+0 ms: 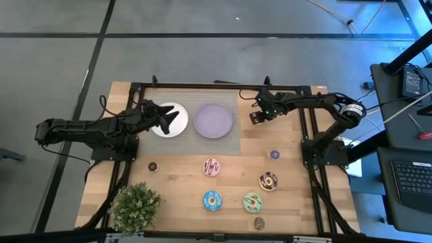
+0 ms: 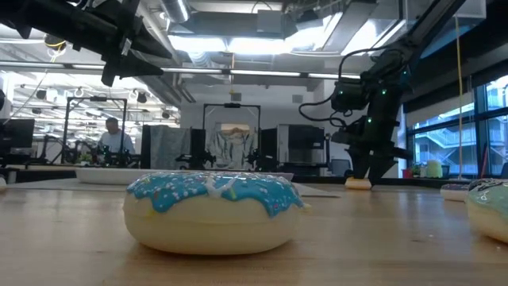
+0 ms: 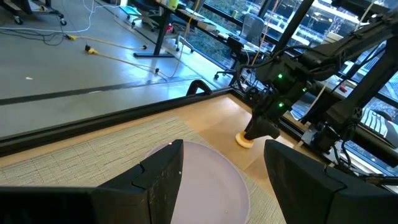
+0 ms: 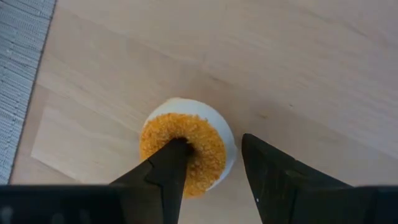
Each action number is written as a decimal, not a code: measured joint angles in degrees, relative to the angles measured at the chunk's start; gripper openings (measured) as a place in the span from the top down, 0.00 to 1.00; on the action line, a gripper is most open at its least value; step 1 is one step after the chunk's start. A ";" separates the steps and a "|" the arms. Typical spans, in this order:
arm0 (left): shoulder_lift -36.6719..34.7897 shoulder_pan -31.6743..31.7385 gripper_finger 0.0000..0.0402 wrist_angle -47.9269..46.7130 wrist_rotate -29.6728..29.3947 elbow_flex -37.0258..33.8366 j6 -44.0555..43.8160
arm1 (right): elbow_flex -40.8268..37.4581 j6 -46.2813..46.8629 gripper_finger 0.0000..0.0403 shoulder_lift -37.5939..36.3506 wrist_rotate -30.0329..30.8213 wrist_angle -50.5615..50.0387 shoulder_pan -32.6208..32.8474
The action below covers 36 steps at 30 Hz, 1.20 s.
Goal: Pick & Place donuts
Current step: Put the small orange donut on the purple plate
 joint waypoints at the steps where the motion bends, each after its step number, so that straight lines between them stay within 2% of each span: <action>1: 0.00 0.02 0.46 0.00 0.00 0.00 0.01 | -0.02 -0.14 0.61 -0.27 0.32 -0.04 0.02; 8: 0.00 0.00 0.46 -0.01 0.00 0.00 0.02 | -0.09 -1.16 0.62 -1.18 1.26 -0.35 -0.03; 17: 0.00 0.00 0.46 -0.02 0.00 0.00 0.02 | -0.09 -1.40 0.76 -1.22 1.23 -0.18 -0.18; 22: 0.00 0.01 0.46 -0.02 0.00 0.00 0.02 | 0.74 -2.72 0.80 -1.22 1.02 -1.00 -0.16; 29: 0.00 0.01 0.46 -0.02 0.00 0.00 0.02 | 11.14 -8.78 0.80 -1.22 -6.62 -1.07 1.90; 33: 0.00 0.00 0.46 -0.02 0.00 0.00 0.02 | 17.54 -10.63 0.80 -0.48 -6.58 3.14 5.52; 36: 0.00 0.01 0.46 -0.02 0.00 0.00 0.02 | 21.93 -12.68 0.80 3.02 -5.61 5.28 8.22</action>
